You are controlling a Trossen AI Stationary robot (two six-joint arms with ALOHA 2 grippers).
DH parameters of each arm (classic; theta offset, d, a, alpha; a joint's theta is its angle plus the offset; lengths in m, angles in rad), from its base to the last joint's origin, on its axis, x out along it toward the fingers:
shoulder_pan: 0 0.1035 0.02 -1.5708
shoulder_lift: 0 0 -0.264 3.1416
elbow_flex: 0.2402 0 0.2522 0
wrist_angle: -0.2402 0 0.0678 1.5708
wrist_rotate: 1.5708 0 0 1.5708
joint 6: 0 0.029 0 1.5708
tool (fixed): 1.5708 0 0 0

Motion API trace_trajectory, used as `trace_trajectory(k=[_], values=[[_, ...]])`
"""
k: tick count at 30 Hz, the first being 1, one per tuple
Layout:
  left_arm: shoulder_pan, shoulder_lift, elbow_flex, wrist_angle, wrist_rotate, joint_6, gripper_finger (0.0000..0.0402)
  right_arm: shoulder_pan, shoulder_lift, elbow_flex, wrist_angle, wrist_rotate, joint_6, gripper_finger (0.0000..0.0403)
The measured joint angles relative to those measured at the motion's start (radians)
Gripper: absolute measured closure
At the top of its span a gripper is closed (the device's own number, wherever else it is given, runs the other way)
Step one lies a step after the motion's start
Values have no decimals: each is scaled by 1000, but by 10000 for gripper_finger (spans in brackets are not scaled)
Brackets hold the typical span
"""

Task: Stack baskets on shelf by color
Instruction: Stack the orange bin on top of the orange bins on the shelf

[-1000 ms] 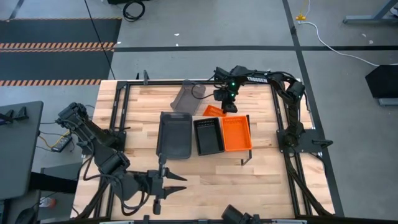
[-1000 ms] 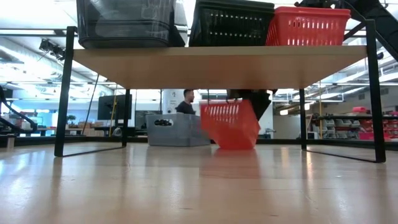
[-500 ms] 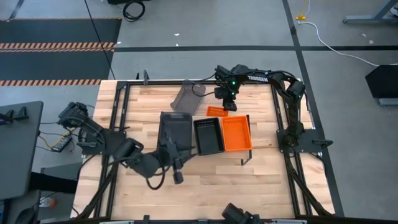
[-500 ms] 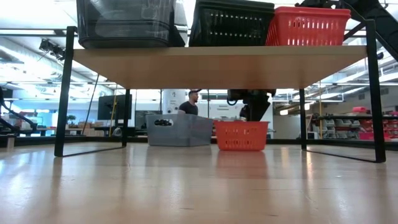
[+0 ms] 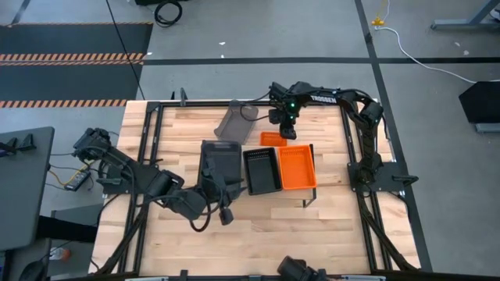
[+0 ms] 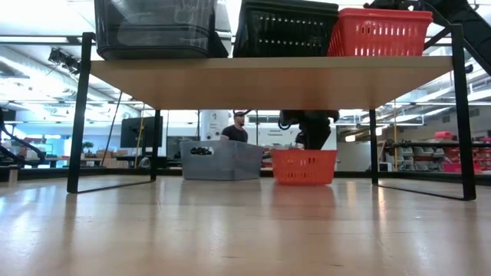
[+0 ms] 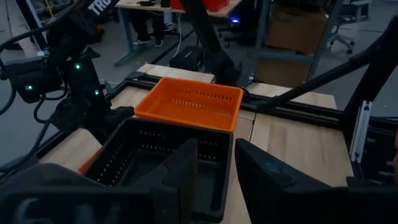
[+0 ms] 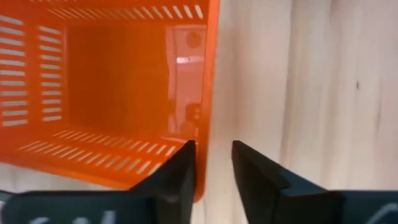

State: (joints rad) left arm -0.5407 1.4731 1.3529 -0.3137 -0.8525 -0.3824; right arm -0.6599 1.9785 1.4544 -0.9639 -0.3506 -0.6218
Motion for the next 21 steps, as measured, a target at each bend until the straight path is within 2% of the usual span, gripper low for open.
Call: trace_trajectory(k=[5,6,12,16,21], values=[[0,0,0,1,0,0,285,12,0,1,-10,75,-32,380],[0,0,0,1,0,0,285,12,-2,1,-14,81,-34,387],[0,0,0,1,0,0,285,10,-2,38,-70,112,-33,373],[0,0,0,-2,9,-8,285,9,-23,91,-124,153,-26,388],[10,0,0,-18,27,2,285,10,-75,189,-189,166,-25,386]])
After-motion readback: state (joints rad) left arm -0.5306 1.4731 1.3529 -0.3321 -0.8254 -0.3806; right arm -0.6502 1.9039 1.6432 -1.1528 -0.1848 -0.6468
